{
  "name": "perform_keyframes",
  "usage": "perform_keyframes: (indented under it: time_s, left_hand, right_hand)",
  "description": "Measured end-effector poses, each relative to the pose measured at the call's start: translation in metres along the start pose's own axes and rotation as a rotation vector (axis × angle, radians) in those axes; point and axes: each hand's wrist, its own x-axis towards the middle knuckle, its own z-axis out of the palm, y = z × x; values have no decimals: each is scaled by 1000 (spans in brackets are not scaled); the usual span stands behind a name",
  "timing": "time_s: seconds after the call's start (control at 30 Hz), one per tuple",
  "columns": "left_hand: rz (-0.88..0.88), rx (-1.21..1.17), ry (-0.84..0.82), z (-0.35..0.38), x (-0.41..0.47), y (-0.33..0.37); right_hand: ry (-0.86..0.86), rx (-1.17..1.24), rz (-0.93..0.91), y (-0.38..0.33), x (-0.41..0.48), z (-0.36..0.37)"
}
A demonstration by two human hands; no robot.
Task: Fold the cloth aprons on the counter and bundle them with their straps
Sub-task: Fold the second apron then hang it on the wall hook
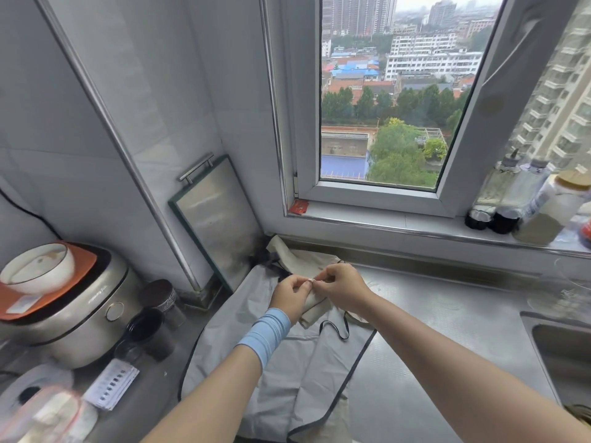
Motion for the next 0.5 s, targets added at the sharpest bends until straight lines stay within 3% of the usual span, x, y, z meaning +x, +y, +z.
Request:
perform_keyframes:
  time_s: [0.07, 0.13, 0.23, 0.33, 0.43, 0.5]
  left_hand:
    - [-65, -87, 29, -3, 0, 1]
    - [-279, -231, -33, -9, -1, 6]
    - [-591, -410, -402, -22, -9, 16]
    - [-476, -418, -425, -29, -10, 19]
    - [-219, -48, -333, -34, -4, 18]
    - [-103, 148, -369, -41, -4, 19]
  right_hand:
    - [57, 33, -14, -1, -4, 2]
    - [125, 95, -26, -2, -9, 5]
    - [137, 64, -54, -7, -13, 6]
    - [81, -61, -56, -16, -15, 0]
    - [22, -363, -101, -34, -15, -12]
    - [-18, -437, -137, -49, -14, -19]
